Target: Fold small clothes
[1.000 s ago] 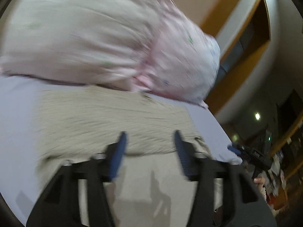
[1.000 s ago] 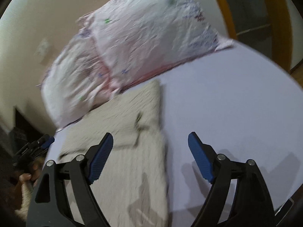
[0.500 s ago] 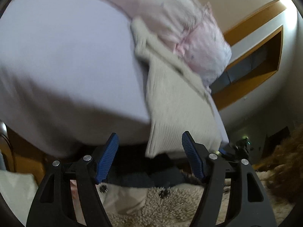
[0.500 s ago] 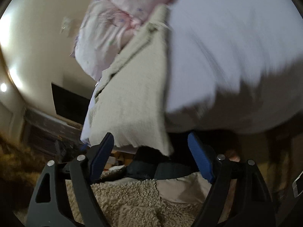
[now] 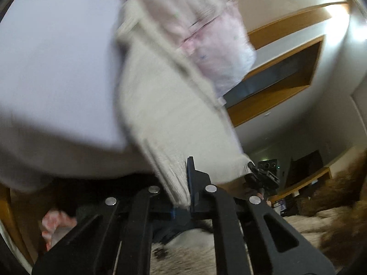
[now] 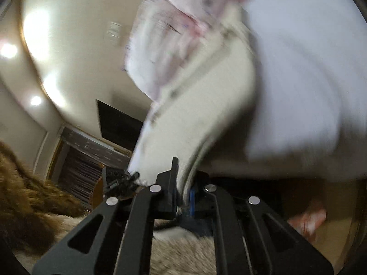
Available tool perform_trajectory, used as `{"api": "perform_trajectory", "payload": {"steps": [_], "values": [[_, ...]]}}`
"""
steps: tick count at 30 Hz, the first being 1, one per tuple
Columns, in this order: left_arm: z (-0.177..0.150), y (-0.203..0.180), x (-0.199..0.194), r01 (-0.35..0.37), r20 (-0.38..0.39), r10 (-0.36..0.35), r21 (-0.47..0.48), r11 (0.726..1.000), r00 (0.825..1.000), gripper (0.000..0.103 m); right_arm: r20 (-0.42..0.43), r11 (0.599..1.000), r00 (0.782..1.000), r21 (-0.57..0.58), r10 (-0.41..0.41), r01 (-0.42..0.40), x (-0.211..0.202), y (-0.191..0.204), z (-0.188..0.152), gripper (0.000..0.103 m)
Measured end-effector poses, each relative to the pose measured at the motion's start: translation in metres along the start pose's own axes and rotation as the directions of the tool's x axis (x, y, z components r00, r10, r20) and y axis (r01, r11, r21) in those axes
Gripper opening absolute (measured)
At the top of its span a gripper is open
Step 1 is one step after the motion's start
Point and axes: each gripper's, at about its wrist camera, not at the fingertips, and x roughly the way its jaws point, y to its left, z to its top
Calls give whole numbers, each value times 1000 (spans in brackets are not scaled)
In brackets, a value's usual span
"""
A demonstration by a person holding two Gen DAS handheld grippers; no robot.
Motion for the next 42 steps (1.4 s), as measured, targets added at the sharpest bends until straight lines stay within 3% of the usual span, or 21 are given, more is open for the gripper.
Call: {"api": "perform_trajectory", "payload": {"steps": [2,5,7,10,12,15,17,18,20,21,22,23,24,25,27,29,33,35,39,40,42], "values": [[23,-20,-1,11,32,-12,60,998,999,7,37,996,999,-91,10,-7,2,24,31,7],[82,-49,15,-50,110,33,163,985,993,7,136,980,991,-197,-9,36,20,59,108,7],[137,-55,36,-143,223,105,160,977,969,7,220,980,974,-173,-57,96,41,60,157,7],[216,-48,81,-298,318,249,114,948,915,7,303,967,926,-50,-226,252,84,26,224,7],[257,-32,125,-421,293,379,91,903,878,7,278,945,905,43,-323,324,114,-5,249,7],[281,-6,179,-525,216,501,66,849,838,7,181,881,863,134,-472,454,158,-52,264,8],[286,7,192,-524,176,510,44,851,842,7,146,828,818,176,-557,532,173,-74,266,22],[284,13,190,-504,160,494,23,864,855,7,168,827,812,183,-559,531,174,-76,265,33],[283,13,185,-475,152,468,12,880,870,11,275,841,795,191,-540,506,161,-74,261,84],[280,14,172,-465,159,459,7,885,874,15,372,861,777,189,-508,472,145,-69,256,93],[279,14,164,-458,168,451,2,889,876,35,410,878,778,179,-476,443,135,-65,250,98],[277,13,154,-446,185,440,-6,895,879,68,437,899,787,162,-436,407,127,-65,249,99],[271,14,139,-439,222,431,-16,898,874,79,446,917,803,141,-395,373,119,-66,247,99],[268,16,129,-437,243,429,-20,899,870,82,447,922,808,133,-384,364,115,-67,245,99],[260,26,120,-439,206,437,-39,898,875,82,436,921,812,140,-388,365,107,-75,245,99],[253,42,118,-418,143,426,-81,905,893,75,403,925,833,174,-381,339,102,-86,244,99],[244,61,132,-422,59,430,-115,899,901,69,375,926,848,194,-376,325,115,-90,248,99],[240,64,140,-450,30,455,-113,886,890,67,372,926,849,182,-376,331,118,-84,248,99],[234,51,146,-512,68,516,-71,856,854,66,353,933,864,163,-358,320,124,-81,250,99],[232,50,147,-519,70,523,-66,852,849,60,347,936,870,160,-351,314,125,-80,250,99],[228,51,149,-518,41,522,-80,852,852,29,338,941,879,155,-336,300,125,-79,251,99]]}}
